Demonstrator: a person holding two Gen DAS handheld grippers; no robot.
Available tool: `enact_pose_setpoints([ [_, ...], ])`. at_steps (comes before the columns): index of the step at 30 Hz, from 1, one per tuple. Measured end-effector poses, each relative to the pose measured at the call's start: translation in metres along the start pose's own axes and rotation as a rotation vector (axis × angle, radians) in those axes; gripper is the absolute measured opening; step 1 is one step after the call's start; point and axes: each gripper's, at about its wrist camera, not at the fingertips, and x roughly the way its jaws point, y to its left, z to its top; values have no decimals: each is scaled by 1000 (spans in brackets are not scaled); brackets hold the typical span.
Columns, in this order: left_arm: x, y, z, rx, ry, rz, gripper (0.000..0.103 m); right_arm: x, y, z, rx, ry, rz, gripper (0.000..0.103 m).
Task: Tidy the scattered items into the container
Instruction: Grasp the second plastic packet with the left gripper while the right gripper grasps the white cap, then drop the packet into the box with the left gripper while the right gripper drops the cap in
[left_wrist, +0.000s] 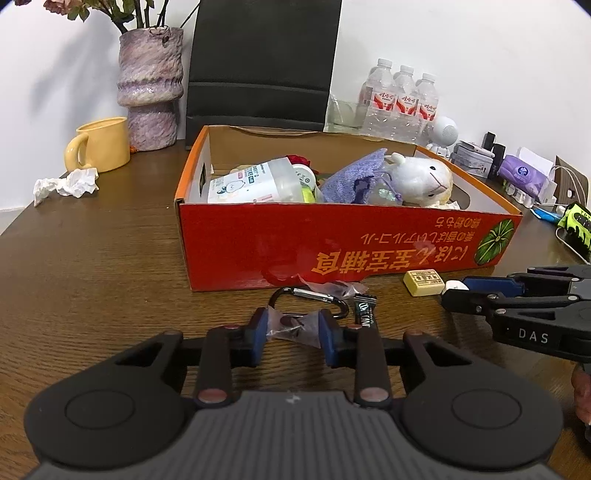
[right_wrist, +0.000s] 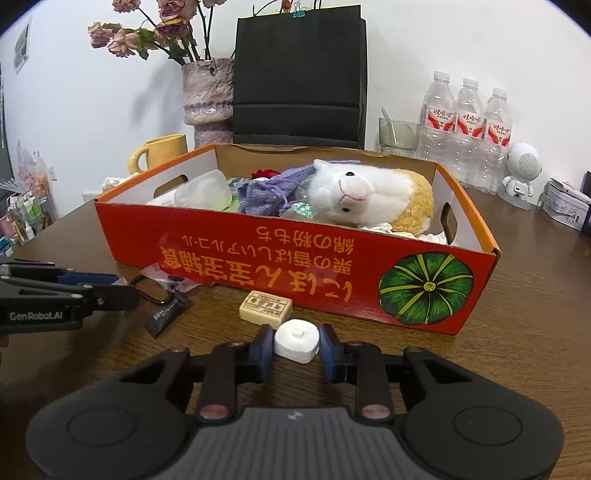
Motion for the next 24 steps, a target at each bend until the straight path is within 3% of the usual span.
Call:
enact_pose_setpoints([
  [9,-14,-3,0,3,-54,-18,29,-10,-3,0,16,-32,-4,26],
  [14,-35,-6,7,-14,-119,-51,29,-32,-6,8,27,-109,5,26],
  [19,-48,-10,29,-3,-178,-65,29,-54,-12,34,52,-193,27,26],
  [24,-50,-11,67,2,-244,-87,29,-56,-14,69,30,-269,-6,26],
])
